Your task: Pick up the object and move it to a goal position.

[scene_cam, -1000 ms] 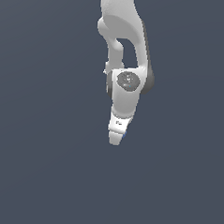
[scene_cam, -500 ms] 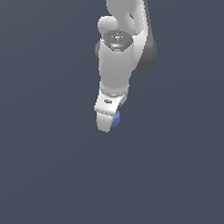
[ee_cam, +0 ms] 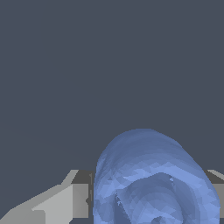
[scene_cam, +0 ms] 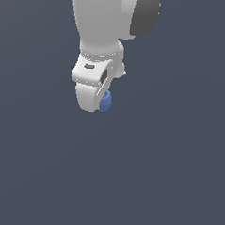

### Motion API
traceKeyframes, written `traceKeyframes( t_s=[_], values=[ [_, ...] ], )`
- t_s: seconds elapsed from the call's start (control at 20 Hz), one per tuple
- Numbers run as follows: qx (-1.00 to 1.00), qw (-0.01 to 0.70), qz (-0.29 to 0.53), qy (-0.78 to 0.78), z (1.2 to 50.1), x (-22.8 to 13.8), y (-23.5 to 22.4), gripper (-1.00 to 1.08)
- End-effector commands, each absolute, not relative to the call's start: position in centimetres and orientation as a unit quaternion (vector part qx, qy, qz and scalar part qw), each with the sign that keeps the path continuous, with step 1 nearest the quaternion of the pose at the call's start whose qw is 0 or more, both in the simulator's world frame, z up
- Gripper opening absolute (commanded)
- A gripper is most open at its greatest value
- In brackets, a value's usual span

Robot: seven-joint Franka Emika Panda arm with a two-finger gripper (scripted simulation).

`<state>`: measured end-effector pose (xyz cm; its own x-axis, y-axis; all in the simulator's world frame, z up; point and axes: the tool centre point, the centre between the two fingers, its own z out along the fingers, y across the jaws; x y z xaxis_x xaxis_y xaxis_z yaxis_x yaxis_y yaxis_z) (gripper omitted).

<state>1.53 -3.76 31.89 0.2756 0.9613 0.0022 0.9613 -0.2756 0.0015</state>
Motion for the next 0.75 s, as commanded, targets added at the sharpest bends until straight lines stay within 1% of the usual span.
traceKeyframes(
  t_s=[0.0,0.35,0.7],
  values=[
    [-0.799,0.001,-0.001,-0.602,33.9,1.6,-4.5,-1.0],
    [-0.799,0.0,0.0,-0.602,37.4,2.0,-5.9,-1.0],
    [-0.799,0.0,0.0,-0.601,38.3,2.2,-6.3,-1.0]
  ],
)
